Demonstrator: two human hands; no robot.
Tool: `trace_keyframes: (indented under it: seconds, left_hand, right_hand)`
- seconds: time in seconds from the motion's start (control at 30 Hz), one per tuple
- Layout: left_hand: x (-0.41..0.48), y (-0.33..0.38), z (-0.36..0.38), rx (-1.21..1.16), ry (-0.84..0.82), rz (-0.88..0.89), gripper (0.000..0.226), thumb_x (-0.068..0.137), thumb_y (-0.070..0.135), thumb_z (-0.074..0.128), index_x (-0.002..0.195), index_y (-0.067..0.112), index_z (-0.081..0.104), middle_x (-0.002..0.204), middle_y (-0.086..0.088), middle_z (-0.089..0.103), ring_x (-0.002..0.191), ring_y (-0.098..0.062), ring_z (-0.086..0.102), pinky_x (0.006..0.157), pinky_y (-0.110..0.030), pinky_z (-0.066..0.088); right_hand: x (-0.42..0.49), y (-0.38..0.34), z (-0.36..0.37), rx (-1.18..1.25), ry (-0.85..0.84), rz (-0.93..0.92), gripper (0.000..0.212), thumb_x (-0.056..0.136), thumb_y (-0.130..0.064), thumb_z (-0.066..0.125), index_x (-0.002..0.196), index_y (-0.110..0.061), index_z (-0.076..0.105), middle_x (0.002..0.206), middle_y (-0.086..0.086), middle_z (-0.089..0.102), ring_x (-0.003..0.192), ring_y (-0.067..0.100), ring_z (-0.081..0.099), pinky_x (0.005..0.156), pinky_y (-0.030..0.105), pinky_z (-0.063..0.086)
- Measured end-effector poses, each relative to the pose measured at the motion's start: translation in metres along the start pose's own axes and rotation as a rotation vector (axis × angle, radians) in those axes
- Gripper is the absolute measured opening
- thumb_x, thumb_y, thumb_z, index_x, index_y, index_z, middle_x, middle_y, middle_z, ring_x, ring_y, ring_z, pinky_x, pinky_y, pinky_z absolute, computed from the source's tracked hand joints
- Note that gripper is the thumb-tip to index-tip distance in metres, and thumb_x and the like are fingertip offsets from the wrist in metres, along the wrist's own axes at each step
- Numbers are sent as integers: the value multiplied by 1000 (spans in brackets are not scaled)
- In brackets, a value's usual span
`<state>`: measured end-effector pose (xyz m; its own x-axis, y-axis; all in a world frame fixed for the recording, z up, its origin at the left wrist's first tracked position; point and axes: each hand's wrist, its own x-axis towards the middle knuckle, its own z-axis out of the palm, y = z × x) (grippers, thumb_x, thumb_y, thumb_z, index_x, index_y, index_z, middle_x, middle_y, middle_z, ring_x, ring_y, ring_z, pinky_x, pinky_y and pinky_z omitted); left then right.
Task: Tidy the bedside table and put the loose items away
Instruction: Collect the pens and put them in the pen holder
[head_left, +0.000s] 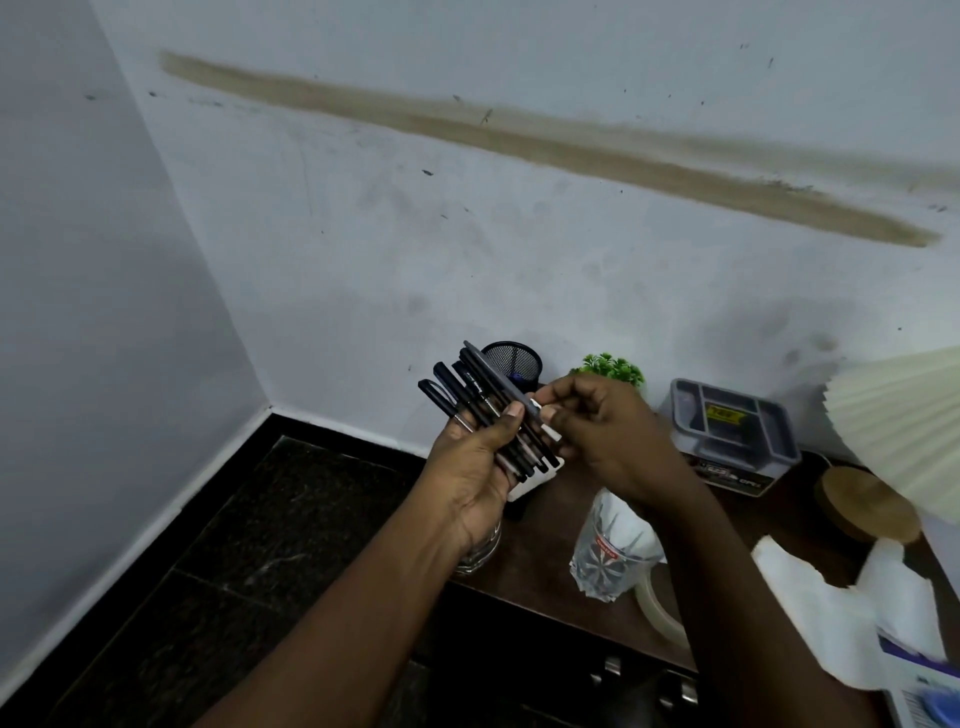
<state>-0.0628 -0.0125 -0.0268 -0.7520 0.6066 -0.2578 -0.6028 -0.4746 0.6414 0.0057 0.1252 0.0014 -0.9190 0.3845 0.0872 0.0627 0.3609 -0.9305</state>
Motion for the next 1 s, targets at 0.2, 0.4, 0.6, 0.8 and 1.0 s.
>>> trace_keyframes:
  seconds: [0.2,0.4,0.6,0.8,1.0]
  left_hand:
    - [-2,1,-1,11,16,1,38,94,-1,64,131,-6,58,107,-17,77,91,-28,77,68,-38,63]
    - [0,3,-2,-9,40,9,37,94,-1,63,130,-6,60,119,-21,73,106,-35,73,85,-45,62]
    - [5,10,-10,-59,53,-24,20,98,1,59,115,5,66,99,-15,77,84,-29,77,75,-43,65]
    - [-4,8,-4,29,-92,-127,18,96,7,60,107,9,74,104,-18,77,83,-30,77,70,-41,64]
    - [-10,9,0,118,-267,-198,27,93,12,63,118,6,71,117,-19,74,89,-34,76,73,-41,64]
  right_hand:
    - [1,1,1,-131,-21,-34,14,92,-13,71,98,-26,70,80,0,67,67,11,64,63,41,61]
    - [-3,-13,-4,-166,-67,-66,20,88,-5,66,98,-22,69,78,3,72,66,19,67,61,42,55]
    - [-2,-28,-29,268,257,-208,22,85,-8,63,99,-21,74,77,5,67,67,20,64,60,29,53]
    - [-1,-32,-38,799,268,-173,19,88,-7,65,104,-16,72,90,4,67,81,20,65,68,32,53]
    - [0,-25,-30,746,249,-104,26,93,-1,64,118,-8,65,106,15,76,88,20,69,76,27,57]
